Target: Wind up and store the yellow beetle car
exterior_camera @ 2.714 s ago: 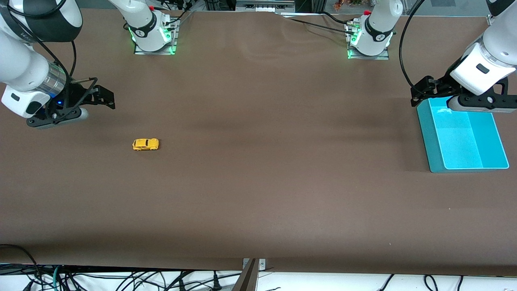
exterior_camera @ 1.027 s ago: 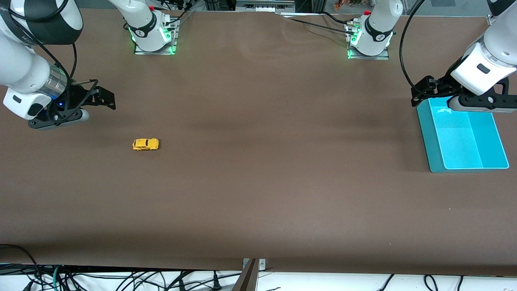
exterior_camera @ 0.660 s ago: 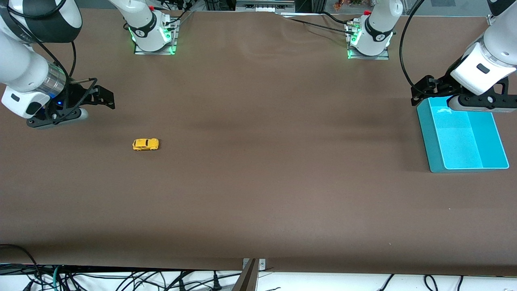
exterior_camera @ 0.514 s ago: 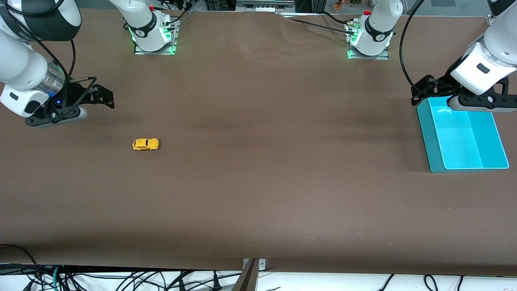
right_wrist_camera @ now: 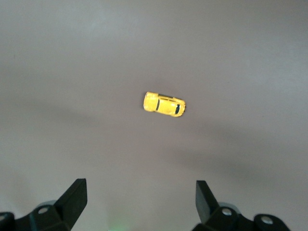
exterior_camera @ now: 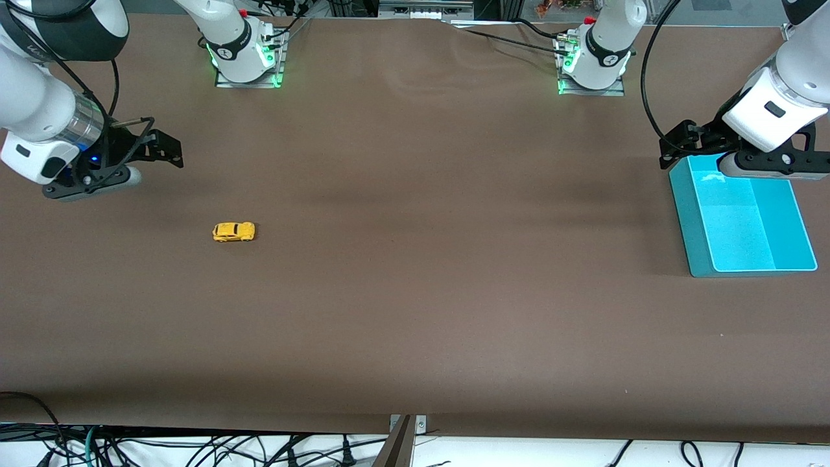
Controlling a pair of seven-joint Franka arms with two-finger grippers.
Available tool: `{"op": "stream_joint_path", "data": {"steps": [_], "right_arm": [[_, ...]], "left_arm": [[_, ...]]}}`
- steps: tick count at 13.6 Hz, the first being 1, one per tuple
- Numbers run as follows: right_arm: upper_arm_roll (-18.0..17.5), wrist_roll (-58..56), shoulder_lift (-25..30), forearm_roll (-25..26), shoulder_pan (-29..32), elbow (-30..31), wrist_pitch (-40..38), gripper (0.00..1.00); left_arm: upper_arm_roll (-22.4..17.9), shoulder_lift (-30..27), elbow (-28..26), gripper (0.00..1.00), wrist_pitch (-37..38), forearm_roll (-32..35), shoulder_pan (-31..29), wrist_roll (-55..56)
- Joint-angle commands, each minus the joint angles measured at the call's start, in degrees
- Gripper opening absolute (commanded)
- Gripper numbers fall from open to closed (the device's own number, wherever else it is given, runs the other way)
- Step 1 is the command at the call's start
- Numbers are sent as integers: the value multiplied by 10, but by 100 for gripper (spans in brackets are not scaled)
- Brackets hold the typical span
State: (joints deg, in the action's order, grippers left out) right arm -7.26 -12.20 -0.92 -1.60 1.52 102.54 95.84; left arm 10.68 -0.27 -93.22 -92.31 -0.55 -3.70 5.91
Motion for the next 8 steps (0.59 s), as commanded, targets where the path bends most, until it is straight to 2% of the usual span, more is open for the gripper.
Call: {"op": "stream_joint_path", "data": {"steps": [1, 5, 8], "right_arm": [[-2, -136, 4, -2, 3, 59, 36, 100], [-2, -375, -4, 1, 4, 177, 218, 100], [-1, -550, -38, 5, 4, 233, 350, 100]], "left_arm": [[0, 9, 21, 100, 13, -9, 2, -5], [0, 9, 21, 100, 15, -10, 2, -4], [0, 9, 21, 100, 15, -10, 3, -4]]}}
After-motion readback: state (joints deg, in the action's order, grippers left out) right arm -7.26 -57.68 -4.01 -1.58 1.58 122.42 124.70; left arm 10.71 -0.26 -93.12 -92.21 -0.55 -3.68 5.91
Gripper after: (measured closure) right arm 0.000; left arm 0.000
